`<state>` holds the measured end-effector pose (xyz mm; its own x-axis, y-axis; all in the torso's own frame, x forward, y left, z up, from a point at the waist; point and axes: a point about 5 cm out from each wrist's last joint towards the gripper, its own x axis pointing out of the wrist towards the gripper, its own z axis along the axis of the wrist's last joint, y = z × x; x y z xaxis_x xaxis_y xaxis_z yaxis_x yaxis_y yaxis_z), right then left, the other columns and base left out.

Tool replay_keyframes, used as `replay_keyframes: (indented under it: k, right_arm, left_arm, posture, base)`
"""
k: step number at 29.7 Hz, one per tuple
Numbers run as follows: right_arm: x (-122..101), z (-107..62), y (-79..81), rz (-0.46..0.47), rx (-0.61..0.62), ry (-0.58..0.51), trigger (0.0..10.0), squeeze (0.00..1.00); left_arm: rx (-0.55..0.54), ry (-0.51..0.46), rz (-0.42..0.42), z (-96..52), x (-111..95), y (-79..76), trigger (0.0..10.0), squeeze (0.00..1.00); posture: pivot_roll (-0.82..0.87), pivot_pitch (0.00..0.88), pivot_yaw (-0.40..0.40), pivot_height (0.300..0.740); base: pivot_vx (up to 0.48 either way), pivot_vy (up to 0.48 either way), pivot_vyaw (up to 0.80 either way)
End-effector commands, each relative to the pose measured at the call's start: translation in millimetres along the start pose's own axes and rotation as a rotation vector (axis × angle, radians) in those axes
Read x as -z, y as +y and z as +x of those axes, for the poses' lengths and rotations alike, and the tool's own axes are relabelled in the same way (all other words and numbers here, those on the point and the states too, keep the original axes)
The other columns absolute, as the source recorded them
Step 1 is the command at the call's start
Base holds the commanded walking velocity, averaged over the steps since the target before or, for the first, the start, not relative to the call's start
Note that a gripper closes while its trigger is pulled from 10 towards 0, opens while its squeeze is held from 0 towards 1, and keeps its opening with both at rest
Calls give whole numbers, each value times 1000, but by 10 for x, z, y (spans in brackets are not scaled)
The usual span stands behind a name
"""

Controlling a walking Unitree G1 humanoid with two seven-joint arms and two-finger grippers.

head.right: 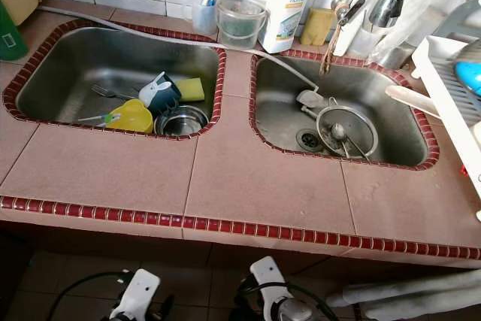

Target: Kitchen organization

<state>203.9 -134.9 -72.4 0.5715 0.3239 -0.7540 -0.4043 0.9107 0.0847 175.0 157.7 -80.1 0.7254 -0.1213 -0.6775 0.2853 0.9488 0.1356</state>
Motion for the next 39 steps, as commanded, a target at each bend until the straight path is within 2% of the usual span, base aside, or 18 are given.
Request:
replay_keyframes:
  k: [1,2,9,13,19,23,29,31,39]
  right_arm:
    - [139,-42,-58,44,59,37,10000,0]
    - [165,-55,-86,66,96,37,10000,0]
    - [312,-123,-190,127,226,66,10000,0]
    - [343,-139,-208,140,252,68,10000,0]
    - [430,-198,-290,207,360,70,10000,0]
    - [480,-232,-333,215,412,83,10000,0]
    - [515,-261,-378,211,457,102,10000,0]
    - [512,-263,-384,210,464,101,10000,0]
    - [521,-287,-422,180,523,104,10000,0]
  left_arm:
    - [-41,88,-43,-68,194,-12,10000,0]
    - [-79,113,-57,-84,238,15,10000,0]
    - [-168,150,-102,-121,311,119,10000,0]
    - [-181,155,-124,-132,328,146,10000,0]
    - [-218,178,-179,-184,411,232,10000,0]
    - [-242,202,-208,-235,488,308,10000,0]
    - [-234,202,-186,-253,507,334,10000,0]
    - [-237,203,-204,-258,514,345,10000,0]
    - [-209,219,-152,-252,515,344,10000,0]
  posture:
    - [5,191,-130,740]
    - [1,186,-126,740]
    - [10,162,-110,740]
    - [13,147,-97,740]
    - [11,106,-68,740]
    - [4,50,-57,740]
    - [3,20,-58,740]
    - [-1,3,-59,740]
    - [-61,0,-23,740]
  base:
    - [0,0,0]
    - [0,0,0]
    - [0,0,0]
    - [0,0,0]
    - [0,0,0]
    - [0,0,0]
    - [0,0,0]
    - [0,0,0]
    - [0,0,0]
